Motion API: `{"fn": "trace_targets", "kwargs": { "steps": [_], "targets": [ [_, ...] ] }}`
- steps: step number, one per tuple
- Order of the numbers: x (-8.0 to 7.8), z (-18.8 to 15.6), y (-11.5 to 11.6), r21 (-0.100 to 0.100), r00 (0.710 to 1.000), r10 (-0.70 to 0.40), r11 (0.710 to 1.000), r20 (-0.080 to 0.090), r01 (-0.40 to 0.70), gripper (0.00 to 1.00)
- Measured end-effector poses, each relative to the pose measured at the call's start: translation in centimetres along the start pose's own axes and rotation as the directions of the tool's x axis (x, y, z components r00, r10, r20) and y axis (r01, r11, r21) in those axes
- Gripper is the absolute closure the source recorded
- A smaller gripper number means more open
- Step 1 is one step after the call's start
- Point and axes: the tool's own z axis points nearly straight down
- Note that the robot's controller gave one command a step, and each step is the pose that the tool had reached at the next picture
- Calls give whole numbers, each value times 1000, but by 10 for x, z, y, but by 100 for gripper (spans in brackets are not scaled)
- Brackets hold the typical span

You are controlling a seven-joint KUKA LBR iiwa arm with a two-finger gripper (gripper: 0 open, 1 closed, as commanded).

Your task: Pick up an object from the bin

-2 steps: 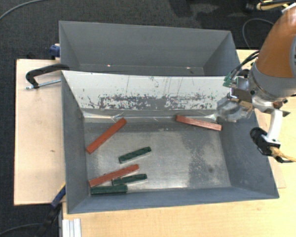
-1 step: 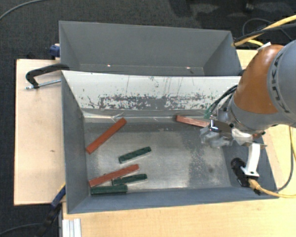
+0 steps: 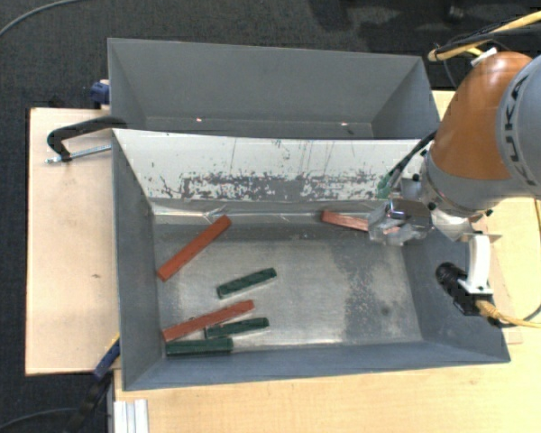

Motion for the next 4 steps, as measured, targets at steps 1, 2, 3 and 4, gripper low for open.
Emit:
{"fn": "trace_targets", "kwargs": {
  "steps": [1, 2, 3, 4],
  "targets": [
    [15, 38, -13, 9, 1000, -16, 1000, -2, 16, 100],
    [59, 26, -2, 2, 985, 171, 985, -2, -171, 100],
    [22, 36, -22, 7, 957, 291, 957, 1, -291, 100],
    [-8, 31, -10, 2, 903, 429, 903, 1, -429, 100]
  ]
}}
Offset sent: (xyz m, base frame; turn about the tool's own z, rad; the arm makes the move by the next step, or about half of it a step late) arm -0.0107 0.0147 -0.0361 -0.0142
